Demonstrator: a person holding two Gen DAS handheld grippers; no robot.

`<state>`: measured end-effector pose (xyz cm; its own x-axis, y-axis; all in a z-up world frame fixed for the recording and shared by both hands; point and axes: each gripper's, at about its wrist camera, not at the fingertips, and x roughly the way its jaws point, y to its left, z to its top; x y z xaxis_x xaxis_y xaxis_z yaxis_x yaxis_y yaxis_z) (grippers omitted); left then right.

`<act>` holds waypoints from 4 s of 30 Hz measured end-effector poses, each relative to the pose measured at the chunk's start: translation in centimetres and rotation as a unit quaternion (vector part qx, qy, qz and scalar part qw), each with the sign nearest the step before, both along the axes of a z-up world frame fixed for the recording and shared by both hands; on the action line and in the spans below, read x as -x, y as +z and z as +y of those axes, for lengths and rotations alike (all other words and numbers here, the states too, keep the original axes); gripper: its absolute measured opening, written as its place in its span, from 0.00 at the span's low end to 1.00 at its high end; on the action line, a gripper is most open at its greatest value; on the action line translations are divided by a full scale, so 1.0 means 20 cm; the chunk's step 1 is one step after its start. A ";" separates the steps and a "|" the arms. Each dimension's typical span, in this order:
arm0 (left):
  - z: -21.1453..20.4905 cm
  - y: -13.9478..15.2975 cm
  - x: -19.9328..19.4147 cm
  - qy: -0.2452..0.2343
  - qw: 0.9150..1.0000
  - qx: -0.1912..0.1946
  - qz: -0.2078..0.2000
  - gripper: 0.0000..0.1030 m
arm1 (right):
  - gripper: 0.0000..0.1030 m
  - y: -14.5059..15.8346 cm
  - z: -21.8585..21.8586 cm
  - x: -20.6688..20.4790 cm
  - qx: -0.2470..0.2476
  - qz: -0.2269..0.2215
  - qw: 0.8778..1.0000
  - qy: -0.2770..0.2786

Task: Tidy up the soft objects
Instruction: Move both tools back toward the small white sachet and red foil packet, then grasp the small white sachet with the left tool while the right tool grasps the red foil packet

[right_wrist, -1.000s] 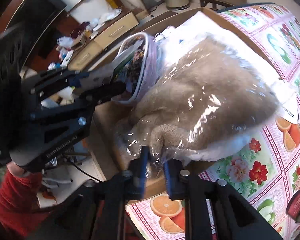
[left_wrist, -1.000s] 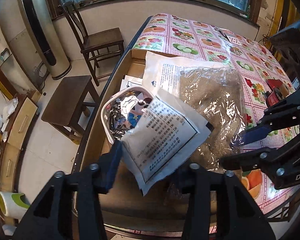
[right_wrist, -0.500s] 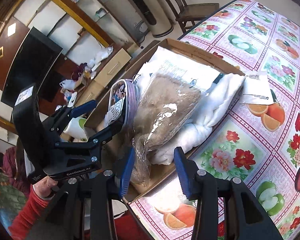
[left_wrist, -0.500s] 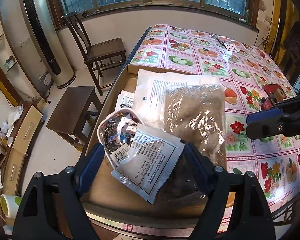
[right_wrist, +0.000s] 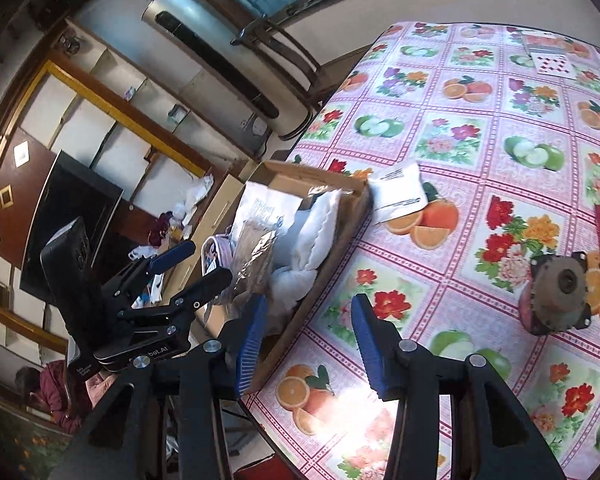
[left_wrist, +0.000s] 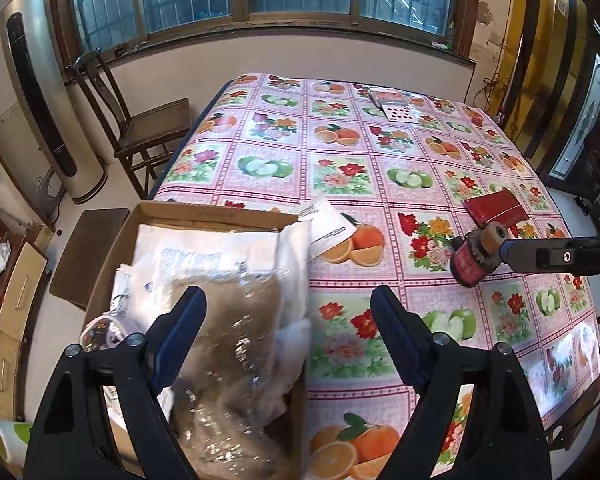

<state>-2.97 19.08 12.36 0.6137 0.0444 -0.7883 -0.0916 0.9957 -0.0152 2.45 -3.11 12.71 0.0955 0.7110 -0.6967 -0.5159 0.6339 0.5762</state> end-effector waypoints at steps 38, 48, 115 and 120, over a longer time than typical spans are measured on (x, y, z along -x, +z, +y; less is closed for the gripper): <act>-0.20 -0.61 -0.96 0.080 0.993 0.014 0.085 0.90 | 0.54 -0.30 -1.02 -0.32 -0.065 0.063 0.979 -0.182; -0.28 -0.65 -0.94 0.052 0.995 0.028 0.081 1.00 | 0.57 -0.32 -1.08 -0.32 -0.067 0.069 0.977 -0.191; -0.46 -0.60 -0.86 -0.023 0.992 0.027 0.121 0.60 | 0.29 -0.64 -0.98 -0.84 0.069 0.126 0.918 -0.369; -0.45 -0.59 -0.86 -0.024 0.992 0.032 0.119 0.60 | 0.18 -0.61 -0.92 -0.84 0.117 0.082 0.929 -0.340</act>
<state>14.15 10.04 0.47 0.4102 -0.0346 -0.9113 -0.0532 0.9967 -0.0618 19.20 -21.45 0.58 0.3461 0.3526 -0.8694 0.1330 0.8989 0.4175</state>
